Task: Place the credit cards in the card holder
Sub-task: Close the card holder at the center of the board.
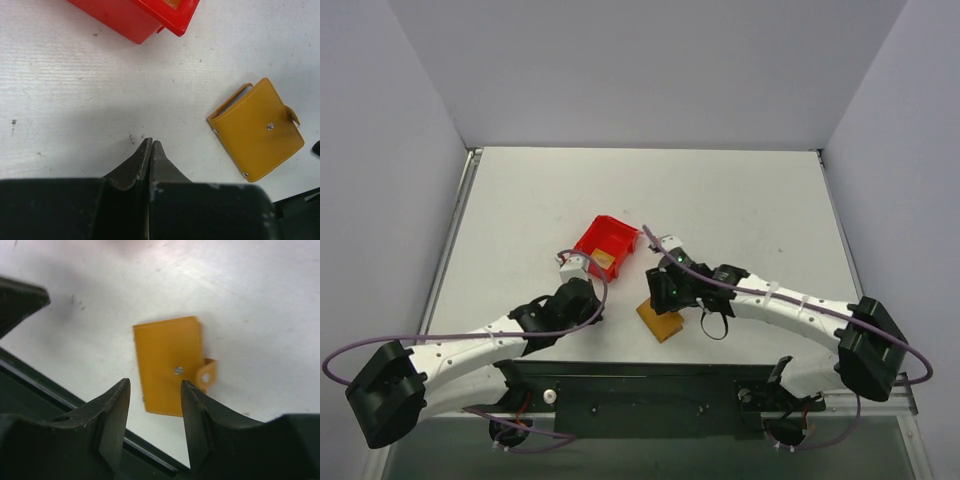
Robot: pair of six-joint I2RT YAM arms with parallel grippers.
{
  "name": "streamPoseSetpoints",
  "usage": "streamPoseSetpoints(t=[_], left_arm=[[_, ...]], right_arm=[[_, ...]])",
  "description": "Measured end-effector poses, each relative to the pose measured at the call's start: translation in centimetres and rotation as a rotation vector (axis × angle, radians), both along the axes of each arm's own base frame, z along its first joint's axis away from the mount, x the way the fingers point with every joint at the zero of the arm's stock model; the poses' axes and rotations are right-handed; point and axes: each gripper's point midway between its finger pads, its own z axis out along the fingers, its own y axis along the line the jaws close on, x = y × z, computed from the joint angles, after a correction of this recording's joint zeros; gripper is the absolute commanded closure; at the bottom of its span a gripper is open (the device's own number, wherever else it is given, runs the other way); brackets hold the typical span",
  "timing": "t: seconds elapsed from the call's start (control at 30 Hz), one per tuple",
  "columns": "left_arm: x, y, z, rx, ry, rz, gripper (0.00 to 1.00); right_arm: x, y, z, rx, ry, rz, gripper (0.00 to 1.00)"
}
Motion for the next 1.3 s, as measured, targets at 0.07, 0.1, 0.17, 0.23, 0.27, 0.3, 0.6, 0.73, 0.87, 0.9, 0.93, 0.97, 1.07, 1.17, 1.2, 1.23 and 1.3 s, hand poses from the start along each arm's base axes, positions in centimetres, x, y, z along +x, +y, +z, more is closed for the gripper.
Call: streamPoseSetpoints(t=[0.07, 0.1, 0.17, 0.23, 0.27, 0.3, 0.6, 0.73, 0.87, 0.9, 0.93, 0.97, 1.07, 1.17, 1.2, 1.23, 1.3], left_arm=[[0.1, -0.3, -0.2, 0.001, 0.000, -0.013, 0.93], [0.1, -0.6, -0.3, 0.005, -0.002, -0.030, 0.92], [0.2, -1.6, -0.3, 0.005, -0.007, -0.068, 0.90], [0.4, -3.4, 0.4, -0.016, -0.027, -0.124, 0.88], [0.5, -4.4, 0.9, -0.033, -0.038, -0.152, 0.87], [0.6, -5.5, 1.4, -0.055, -0.052, -0.182, 0.87], [1.7, -13.1, 1.7, -0.168, -0.067, -0.357, 0.86], [1.3, -13.9, -0.5, -0.150, -0.013, -0.390, 0.87], [0.9, -14.0, -1.1, -0.149, 0.009, -0.408, 0.87], [0.8, -14.2, -1.0, -0.154, 0.009, -0.414, 0.87], [0.6, -14.3, -1.0, -0.157, 0.011, -0.420, 0.87], [0.5, -14.3, -1.0, -0.160, 0.015, -0.427, 0.87], [0.0, -14.6, -1.0, -0.167, 0.024, -0.446, 0.87], [-0.5, -14.7, -1.2, -0.172, 0.036, -0.461, 0.88], [-0.7, -14.7, -1.3, -0.171, 0.040, -0.465, 0.88], [-1.1, -14.5, -1.7, -0.167, 0.049, -0.468, 0.88], [-1.4, -14.2, -2.2, -0.161, 0.060, -0.468, 0.88]], right_arm=[[1.5, -1.7, 0.7, 0.034, -0.011, -0.079, 0.63], [2.4, -2.9, 0.8, 0.047, -0.008, -0.128, 0.63], [3.9, -5.3, 0.4, 0.061, 0.009, -0.228, 0.63], [4.6, -7.4, -0.5, 0.057, 0.036, -0.301, 0.63], [4.8, -8.4, -1.0, 0.053, 0.055, -0.334, 0.64], [4.8, -9.2, -1.5, 0.051, 0.071, -0.358, 0.64], [4.4, -10.4, -2.1, 0.119, 0.151, -0.391, 0.65], [4.3, -9.9, -2.0, 0.148, 0.165, -0.374, 0.66], [4.1, -9.8, -2.1, 0.162, 0.178, -0.366, 0.66], [4.0, -9.7, -2.2, 0.165, 0.180, -0.364, 0.66], [4.0, -9.7, -2.2, 0.167, 0.181, -0.363, 0.66], [4.0, -9.6, -2.1, 0.169, 0.183, -0.361, 0.66], [4.0, -9.4, -2.1, 0.180, 0.186, -0.353, 0.67], [4.0, -9.2, -2.0, 0.189, 0.190, -0.345, 0.67], [4.0, -9.1, -2.0, 0.192, 0.190, -0.344, 0.67], [4.0, -9.0, -2.0, 0.196, 0.190, -0.342, 0.67], [4.0, -9.0, -2.0, 0.198, 0.193, -0.339, 0.67]])
